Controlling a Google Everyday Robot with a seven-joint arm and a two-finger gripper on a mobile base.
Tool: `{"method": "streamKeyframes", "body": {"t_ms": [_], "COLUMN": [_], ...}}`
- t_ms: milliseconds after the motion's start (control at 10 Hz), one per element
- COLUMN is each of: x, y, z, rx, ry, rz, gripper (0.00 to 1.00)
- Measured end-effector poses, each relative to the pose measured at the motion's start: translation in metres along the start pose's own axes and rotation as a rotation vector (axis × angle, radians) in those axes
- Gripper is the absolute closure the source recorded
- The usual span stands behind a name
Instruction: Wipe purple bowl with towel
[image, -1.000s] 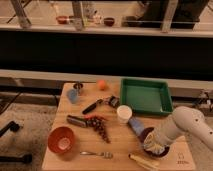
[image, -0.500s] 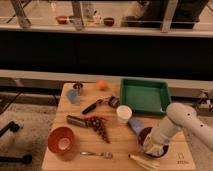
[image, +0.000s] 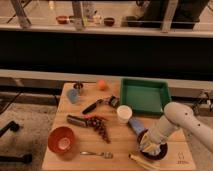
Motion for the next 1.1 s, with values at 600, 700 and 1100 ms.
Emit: {"method": "streamKeyframes", "body": {"t_ms": [600, 700, 1100], "x": [-0.018, -0.021, -0.021], "y": [-0.025, -0.030, -0.048], "z": [0.011, 0.014, 0.015], "rx": [0.033, 0.037, 0.070], "ry": [-0.017, -0.017, -0.016], "rz": [0.005, 0.005, 0.026], "gripper": [1.00, 1.00, 1.00]}}
